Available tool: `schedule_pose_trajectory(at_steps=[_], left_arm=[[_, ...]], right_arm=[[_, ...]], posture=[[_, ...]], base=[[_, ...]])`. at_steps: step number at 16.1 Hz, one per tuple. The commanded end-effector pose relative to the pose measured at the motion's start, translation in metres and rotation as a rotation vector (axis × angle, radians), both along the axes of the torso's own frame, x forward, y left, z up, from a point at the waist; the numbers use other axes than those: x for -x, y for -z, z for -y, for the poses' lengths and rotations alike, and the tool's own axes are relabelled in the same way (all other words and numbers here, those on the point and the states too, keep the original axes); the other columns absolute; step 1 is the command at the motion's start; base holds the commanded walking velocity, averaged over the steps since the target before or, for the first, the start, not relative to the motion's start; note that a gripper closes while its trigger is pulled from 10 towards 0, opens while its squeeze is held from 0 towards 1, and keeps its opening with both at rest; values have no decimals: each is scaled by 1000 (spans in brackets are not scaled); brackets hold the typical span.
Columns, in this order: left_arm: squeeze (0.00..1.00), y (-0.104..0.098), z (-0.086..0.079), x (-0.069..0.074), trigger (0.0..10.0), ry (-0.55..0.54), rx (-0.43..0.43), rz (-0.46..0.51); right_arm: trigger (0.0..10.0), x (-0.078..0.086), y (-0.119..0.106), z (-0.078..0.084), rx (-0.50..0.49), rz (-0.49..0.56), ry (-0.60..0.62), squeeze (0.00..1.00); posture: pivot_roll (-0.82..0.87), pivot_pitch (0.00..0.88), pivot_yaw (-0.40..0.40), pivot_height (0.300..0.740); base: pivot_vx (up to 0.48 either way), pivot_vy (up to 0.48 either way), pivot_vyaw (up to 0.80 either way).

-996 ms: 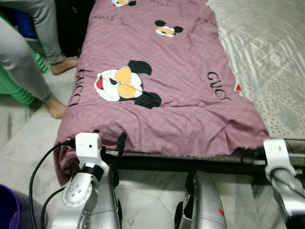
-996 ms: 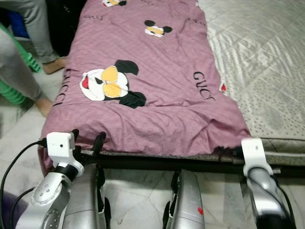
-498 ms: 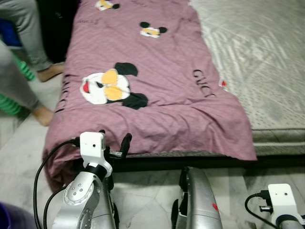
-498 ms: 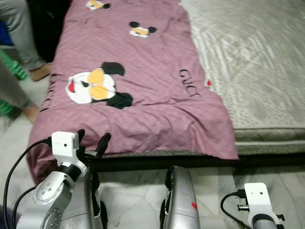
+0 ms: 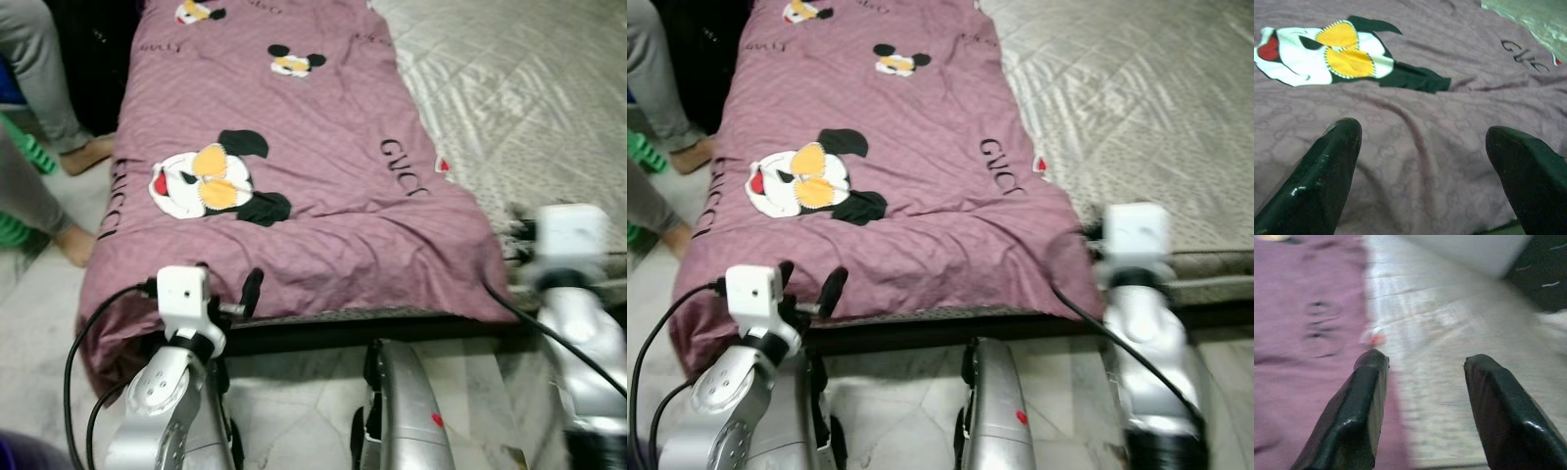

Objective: Clean up the room

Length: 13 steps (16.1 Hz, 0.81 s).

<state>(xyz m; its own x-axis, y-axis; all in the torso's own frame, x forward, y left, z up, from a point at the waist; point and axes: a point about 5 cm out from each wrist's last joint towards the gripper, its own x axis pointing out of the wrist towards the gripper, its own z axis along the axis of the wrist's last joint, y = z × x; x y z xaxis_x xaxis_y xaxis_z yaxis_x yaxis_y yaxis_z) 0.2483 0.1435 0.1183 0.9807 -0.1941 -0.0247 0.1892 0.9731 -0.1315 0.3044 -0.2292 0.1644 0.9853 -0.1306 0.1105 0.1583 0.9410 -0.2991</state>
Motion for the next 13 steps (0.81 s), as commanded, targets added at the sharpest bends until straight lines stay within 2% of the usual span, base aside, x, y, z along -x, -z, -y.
schedule_pose_trajectory(at_steps=[1, 2, 4, 5, 7, 8, 10, 12, 13], left_arm=[[0, 3, -4, 4, 10000, -20, -12, -12], [0, 2, -6, 5, 10000, -30, -21, -5], [0, 0, -9, 7, 10000, -44, -32, 2], [0, -1, -13, 9, 10000, -59, -42, 8], [0, -1, -17, 10, 10000, -74, -48, 6], [0, -1, -17, 11, 10000, -78, -49, 5], [0, 0, -16, 12, 10000, -80, -48, 2], [0, 1, -16, 13, 10000, -77, -49, -6], [0, 2, -16, 12, 10000, -76, -50, -8]], right_arm=[[10000, -6, 26, -13, -11, -132, -86, 1000], [10000, -22, 39, -36, -29, -183, -163, 1000], [10000, -36, 52, -59, -106, -256, -204, 1000], [10000, -42, 65, -77, -167, -349, -238, 1000], [10000, -41, 78, -87, -198, -443, -258, 1000], [10000, -34, 95, -85, -236, -546, -245, 1000], [10000, -25, 111, -66, -271, -617, -167, 1000], [10000, -8, 126, -24, -281, -673, -21, 1000], [10000, 1, 131, -11, -281, -696, 16, 1000]], posture=[[-28, 208, -38, 545], [-7, 214, -39, 545], [23, 219, -43, 545], [33, 222, -47, 545], [38, 226, -53, 545], [40, 229, -55, 545], [36, 232, -54, 545], [25, 233, -50, 545], [21, 233, -48, 545]], base=[[0, 0, 0], [0, 0, 0], [0, 0, 0], [0, 0, 0], [0, 0, 0], [0, 0, 0], [0, 0, 0], [0, 0, 0], [0, 0, 0]])
